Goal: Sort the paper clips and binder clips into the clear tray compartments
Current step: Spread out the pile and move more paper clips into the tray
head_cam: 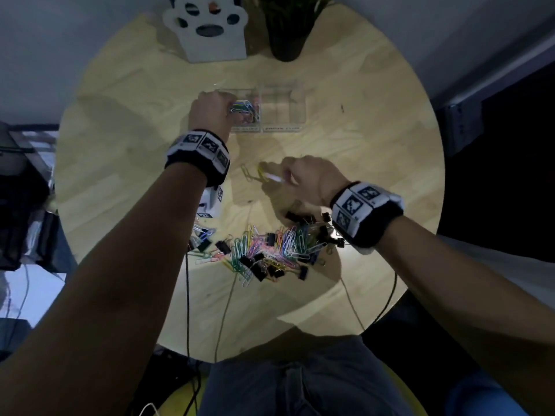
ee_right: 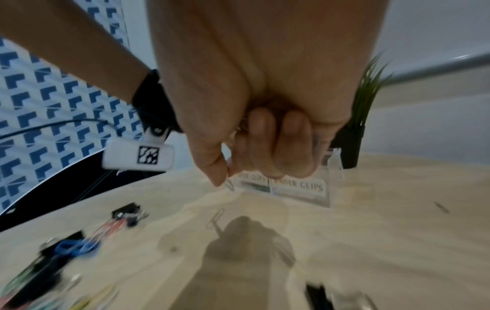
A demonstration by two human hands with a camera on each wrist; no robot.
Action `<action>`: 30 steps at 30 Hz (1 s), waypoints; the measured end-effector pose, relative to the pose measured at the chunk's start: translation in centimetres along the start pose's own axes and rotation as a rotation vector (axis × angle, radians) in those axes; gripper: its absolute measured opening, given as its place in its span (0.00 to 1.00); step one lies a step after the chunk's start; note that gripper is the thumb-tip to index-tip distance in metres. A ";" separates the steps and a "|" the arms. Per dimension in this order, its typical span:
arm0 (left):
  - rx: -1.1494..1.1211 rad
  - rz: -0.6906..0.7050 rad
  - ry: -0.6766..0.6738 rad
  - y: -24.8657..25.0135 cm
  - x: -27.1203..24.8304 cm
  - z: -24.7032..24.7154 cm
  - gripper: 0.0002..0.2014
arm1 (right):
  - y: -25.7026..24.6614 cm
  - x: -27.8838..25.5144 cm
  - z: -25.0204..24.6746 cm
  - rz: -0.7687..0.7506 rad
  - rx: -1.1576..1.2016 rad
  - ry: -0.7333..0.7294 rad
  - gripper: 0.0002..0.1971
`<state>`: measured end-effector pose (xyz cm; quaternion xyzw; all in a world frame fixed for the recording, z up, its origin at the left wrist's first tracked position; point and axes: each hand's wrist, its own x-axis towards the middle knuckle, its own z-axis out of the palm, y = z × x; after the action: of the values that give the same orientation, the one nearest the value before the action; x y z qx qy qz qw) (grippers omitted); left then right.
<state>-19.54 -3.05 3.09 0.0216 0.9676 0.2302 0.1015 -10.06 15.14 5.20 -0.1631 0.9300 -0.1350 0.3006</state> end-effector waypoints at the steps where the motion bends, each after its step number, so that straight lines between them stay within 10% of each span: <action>1: -0.033 0.014 0.029 -0.3 -0.3 0.0 0.13 | -0.2 0.7 -0.7 -0.002 0.015 0.046 0.08; 7: -0.328 -0.134 0.257 -4.9 -6.9 0.6 0.10 | -2.7 8.3 -5.3 0.024 -0.037 0.244 0.10; 12: -0.129 -0.136 0.130 -9.0 -15.7 2.7 0.11 | -4.6 12.6 -5.7 0.055 -0.064 0.260 0.23; 15: -0.121 -0.200 0.121 -11.0 -19.9 3.7 0.11 | -5.1 13.6 -5.2 0.078 -0.027 0.202 0.10; 25: -0.305 -0.364 0.129 -12.0 -24.9 6.2 0.18 | -8.9 9.3 -2.2 -0.051 -0.139 0.352 0.19; 30: -0.340 -0.407 0.097 -11.8 -23.8 6.8 0.19 | -12.2 4.0 6.6 -0.221 -0.018 0.143 0.17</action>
<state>5.20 -12.69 -3.74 -0.2017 0.9032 0.3650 0.1013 -6.46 1.46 2.27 -0.2572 0.9265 -0.1705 0.2153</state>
